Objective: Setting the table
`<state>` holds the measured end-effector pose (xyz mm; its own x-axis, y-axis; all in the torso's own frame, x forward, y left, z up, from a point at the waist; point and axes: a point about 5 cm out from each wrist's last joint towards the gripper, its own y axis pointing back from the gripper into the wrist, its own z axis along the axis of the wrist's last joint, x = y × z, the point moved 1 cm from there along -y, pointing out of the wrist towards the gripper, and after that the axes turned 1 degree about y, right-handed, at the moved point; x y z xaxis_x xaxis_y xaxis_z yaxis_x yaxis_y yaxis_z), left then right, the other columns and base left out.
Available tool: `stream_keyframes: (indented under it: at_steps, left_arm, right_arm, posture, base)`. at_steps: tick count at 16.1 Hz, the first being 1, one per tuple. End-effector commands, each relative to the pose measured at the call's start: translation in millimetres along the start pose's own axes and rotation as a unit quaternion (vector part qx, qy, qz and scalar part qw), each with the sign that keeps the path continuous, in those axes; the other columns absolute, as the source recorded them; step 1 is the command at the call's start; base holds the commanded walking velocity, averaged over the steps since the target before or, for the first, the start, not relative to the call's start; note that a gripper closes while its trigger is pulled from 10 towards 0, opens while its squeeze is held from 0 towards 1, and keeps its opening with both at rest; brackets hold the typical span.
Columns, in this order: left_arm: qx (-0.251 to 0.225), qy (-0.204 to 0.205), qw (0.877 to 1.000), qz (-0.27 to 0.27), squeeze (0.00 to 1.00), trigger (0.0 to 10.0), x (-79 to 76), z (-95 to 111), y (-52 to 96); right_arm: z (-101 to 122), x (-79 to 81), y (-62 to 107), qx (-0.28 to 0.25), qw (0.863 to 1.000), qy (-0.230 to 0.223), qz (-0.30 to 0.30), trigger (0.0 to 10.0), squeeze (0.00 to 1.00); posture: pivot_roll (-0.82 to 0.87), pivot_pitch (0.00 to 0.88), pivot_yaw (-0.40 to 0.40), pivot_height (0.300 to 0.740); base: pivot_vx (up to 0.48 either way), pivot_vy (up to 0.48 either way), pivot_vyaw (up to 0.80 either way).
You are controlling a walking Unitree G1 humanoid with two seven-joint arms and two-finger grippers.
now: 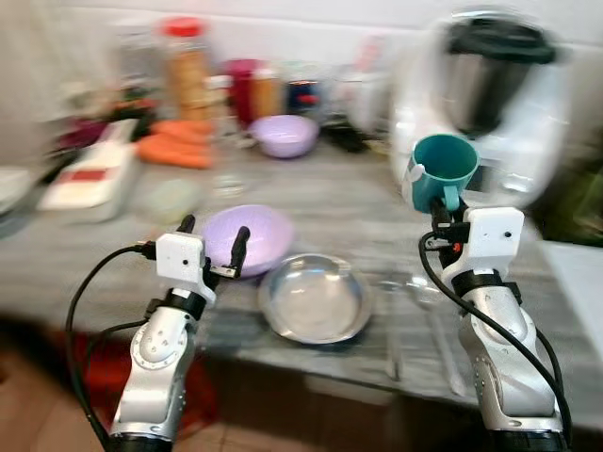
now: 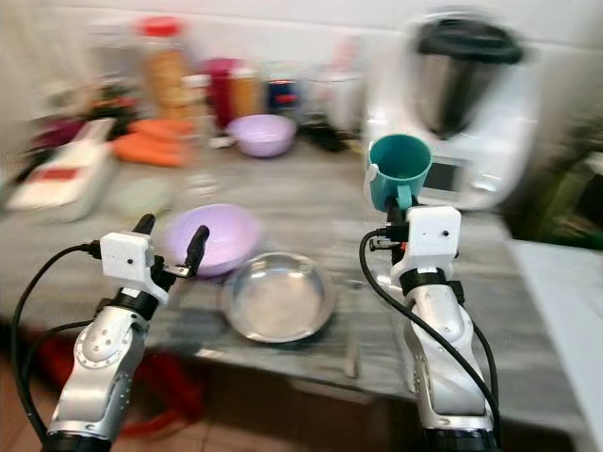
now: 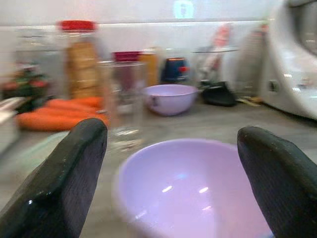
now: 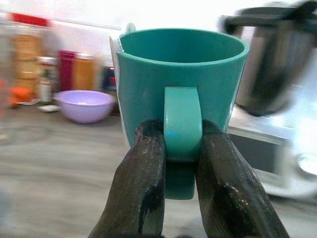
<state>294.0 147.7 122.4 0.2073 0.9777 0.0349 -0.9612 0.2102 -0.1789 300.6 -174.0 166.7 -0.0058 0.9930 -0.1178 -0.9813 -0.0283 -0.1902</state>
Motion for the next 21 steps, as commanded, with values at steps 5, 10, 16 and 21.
stream_keyframes:
  at_steps: [5,10,16,21]
  left_arm:
    - [0.001,-0.021,0.999,-0.029,0.00,10.0,-1.3,-0.4,8.6]
    - [0.029,-0.018,0.996,-0.084,0.00,10.0,-3.5,-12.8,19.9]
    - [0.037,-0.019,0.995,-0.095,0.00,10.0,-1.4,-14.6,26.4]
    - [0.042,-0.017,0.994,-0.102,0.00,10.0,-1.3,-14.4,32.3]
  right_arm:
    - [11.0,5.9,-8.4,-0.024,0.998,-0.009,0.054,10.0,0.00]
    - [-10.3,8.2,-18.7,0.018,0.995,-0.026,0.094,10.0,0.00]
    - [-21.3,27.5,-32.2,0.024,0.988,-0.042,0.145,10.0,0.00]
    - [-33.1,39.0,-39.7,0.042,0.982,-0.065,0.170,10.0,0.00]
  posture:
    - [-0.03,0.000,-0.021,0.740]
    - [-0.02,0.000,-0.020,0.740]
    - [0.00,0.012,-0.015,0.740]
    - [0.01,0.030,-0.018,0.740]
  base:
    - [0.000,0.000,0.08]
    - [0.000,0.000,0.00]
    - [0.000,0.000,0.00]
    - [0.000,0.000,0.00]
